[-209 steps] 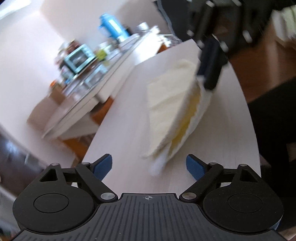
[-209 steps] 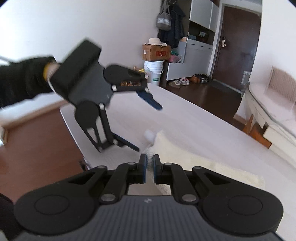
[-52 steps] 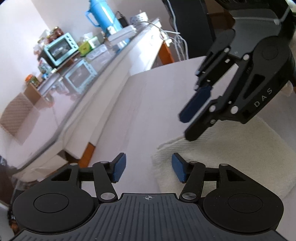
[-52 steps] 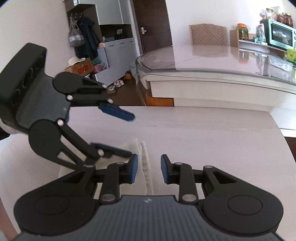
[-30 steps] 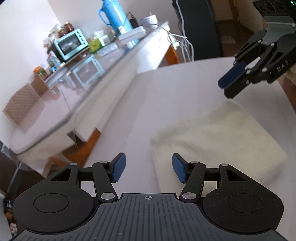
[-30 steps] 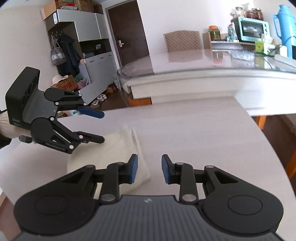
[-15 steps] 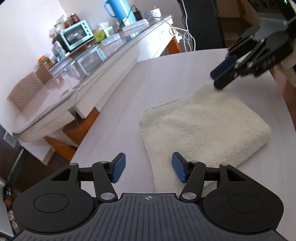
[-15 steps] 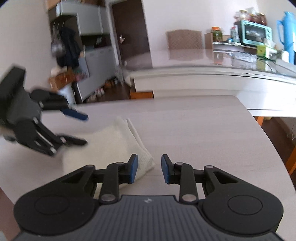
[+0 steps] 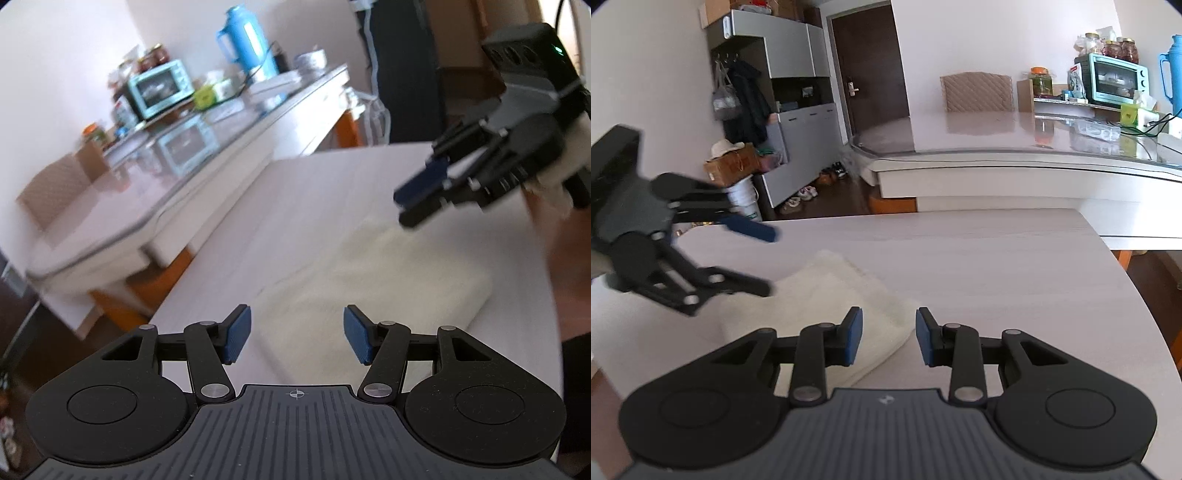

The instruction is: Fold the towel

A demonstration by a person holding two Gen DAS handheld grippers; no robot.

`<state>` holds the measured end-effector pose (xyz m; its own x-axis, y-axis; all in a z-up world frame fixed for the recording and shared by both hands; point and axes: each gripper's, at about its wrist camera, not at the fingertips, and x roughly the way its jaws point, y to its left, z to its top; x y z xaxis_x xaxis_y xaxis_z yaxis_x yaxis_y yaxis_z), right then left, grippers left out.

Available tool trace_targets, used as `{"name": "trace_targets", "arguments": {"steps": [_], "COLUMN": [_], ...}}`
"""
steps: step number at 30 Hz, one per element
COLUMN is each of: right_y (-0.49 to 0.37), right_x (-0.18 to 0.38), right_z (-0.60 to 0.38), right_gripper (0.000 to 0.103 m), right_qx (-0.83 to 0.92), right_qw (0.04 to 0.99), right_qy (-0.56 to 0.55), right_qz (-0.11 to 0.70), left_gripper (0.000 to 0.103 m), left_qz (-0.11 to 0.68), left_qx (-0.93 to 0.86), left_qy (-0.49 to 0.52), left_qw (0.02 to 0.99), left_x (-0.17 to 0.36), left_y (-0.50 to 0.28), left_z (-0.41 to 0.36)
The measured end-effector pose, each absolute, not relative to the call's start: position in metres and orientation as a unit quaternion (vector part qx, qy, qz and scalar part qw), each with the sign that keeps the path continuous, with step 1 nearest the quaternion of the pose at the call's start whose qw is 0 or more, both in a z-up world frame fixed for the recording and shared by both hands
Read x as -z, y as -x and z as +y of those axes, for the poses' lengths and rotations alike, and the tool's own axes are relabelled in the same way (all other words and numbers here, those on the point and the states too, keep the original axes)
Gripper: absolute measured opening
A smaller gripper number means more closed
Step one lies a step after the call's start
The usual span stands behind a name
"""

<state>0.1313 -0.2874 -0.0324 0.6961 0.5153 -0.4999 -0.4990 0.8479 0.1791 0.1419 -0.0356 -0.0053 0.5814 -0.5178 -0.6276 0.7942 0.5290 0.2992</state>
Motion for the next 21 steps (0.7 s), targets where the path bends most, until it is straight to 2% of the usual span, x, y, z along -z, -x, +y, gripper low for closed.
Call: {"name": "trace_targets", "arguments": {"steps": [8, 21], "right_y": [-0.107, -0.148], "right_x": [0.045, 0.040], "right_z": [-0.304, -0.280], "right_gripper": [0.035, 0.035], "right_qx": [-0.261, -0.259], "right_qw": [0.920, 0.925], "right_qy": [-0.054, 0.014], "right_qz": [0.289, 0.277], "left_gripper": [0.061, 0.061], "left_qz": [0.238, 0.238], "left_qx": [0.449, 0.429], "left_qy": [-0.292, -0.322], "left_qw": [0.810, 0.810], "left_x": [0.020, 0.032], "left_y": [-0.120, -0.098], "left_z": [-0.071, -0.074]}}
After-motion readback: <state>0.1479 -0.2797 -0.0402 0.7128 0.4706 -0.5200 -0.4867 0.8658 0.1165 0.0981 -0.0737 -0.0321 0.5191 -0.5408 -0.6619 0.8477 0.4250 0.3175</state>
